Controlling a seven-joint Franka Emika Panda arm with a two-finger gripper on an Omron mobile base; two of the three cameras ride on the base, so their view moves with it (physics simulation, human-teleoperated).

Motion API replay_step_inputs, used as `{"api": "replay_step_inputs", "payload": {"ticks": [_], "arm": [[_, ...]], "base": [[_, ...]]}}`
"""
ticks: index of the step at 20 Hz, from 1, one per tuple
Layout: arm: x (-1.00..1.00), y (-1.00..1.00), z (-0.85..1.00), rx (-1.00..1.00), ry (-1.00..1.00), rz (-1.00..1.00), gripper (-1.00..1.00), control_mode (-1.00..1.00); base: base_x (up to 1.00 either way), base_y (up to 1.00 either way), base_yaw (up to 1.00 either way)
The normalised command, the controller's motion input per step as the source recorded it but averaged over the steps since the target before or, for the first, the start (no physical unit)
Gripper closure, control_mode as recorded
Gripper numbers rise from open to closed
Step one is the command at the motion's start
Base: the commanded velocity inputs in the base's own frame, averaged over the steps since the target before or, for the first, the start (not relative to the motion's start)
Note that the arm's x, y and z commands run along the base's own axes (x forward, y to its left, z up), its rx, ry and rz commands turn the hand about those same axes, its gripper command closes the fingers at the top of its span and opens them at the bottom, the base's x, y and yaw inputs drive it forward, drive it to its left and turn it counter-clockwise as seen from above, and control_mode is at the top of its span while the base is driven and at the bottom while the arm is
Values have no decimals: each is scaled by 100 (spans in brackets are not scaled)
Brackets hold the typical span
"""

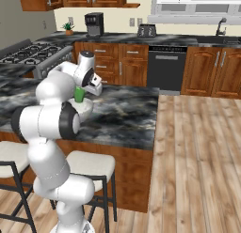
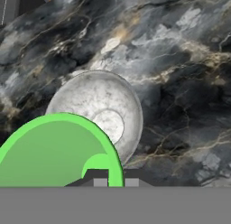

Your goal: Place the cup inside the bowl on the dining table and move the bowl to any counter.

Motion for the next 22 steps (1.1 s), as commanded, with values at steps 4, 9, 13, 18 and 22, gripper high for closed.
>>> {"api": "replay_step_inputs", "payload": {"ticks": [4, 9, 13, 18, 22], "arm": [[22, 18, 0, 0, 0, 0, 100, -100], [21, 5, -3, 0, 1, 0, 100, -100], [22, 8, -11, 0, 5, 0, 100, -100], [14, 14, -12, 0, 6, 0, 100, -100], [6, 22, -8, 0, 5, 0, 100, -100]], "base": [[0, 0, 0], [0, 0, 0], [0, 0, 0], [0, 0, 0], [0, 0, 0]]}}
